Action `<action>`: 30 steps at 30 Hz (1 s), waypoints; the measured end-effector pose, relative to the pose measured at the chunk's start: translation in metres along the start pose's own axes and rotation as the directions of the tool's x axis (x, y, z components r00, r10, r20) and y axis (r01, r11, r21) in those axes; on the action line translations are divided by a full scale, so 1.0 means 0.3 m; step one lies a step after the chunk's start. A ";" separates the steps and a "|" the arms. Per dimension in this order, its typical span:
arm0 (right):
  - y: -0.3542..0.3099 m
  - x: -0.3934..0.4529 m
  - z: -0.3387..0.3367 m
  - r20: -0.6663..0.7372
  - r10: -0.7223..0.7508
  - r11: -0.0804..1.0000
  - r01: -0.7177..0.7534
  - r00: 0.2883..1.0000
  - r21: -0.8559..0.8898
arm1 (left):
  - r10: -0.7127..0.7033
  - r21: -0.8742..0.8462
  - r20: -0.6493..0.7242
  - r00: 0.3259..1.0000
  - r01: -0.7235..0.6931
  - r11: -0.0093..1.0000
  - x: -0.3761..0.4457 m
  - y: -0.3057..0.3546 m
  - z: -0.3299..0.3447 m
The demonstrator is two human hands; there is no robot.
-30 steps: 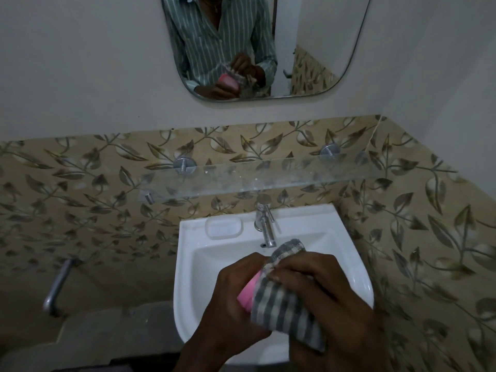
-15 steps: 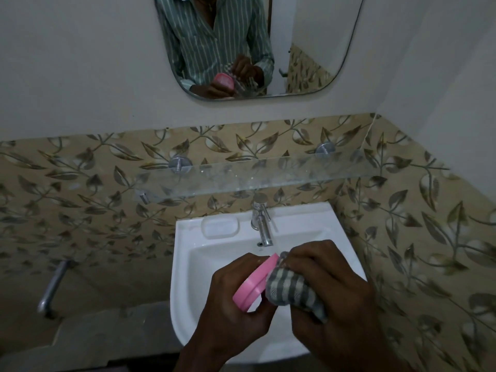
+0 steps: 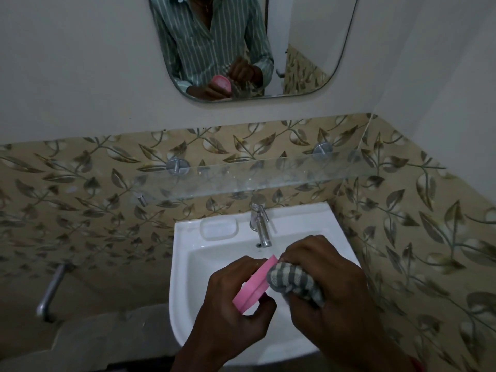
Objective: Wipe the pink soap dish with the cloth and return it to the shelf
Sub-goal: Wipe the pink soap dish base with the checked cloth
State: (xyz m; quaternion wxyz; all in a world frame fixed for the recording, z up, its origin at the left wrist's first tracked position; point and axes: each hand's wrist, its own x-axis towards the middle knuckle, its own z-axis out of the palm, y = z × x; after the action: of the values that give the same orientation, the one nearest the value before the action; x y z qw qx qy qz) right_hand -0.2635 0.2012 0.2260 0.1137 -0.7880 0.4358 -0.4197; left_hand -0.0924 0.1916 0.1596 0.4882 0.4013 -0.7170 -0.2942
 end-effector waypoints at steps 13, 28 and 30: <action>0.104 -0.108 0.138 0.342 0.586 0.510 -0.662 0.735 0.549 | -0.440 -0.460 -0.198 0.876 0.313 0.831 0.013 0.058 0.047; 0.154 -0.002 -0.014 -0.037 0.304 0.947 -0.297 0.952 0.126 | -0.395 -0.340 -0.165 0.904 0.324 0.883 -0.037 0.008 0.040; 0.148 0.006 -0.023 -0.015 0.235 0.971 -0.235 0.972 0.041 | -0.415 -0.428 -0.109 0.903 0.334 0.840 -0.031 0.005 0.032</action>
State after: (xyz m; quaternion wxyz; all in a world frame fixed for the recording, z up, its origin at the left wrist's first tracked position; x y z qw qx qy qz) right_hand -0.2944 0.1748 0.2071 0.1735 -0.7244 0.5189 -0.4195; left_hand -0.1001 0.2007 0.1532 0.5609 0.4532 -0.4969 -0.4829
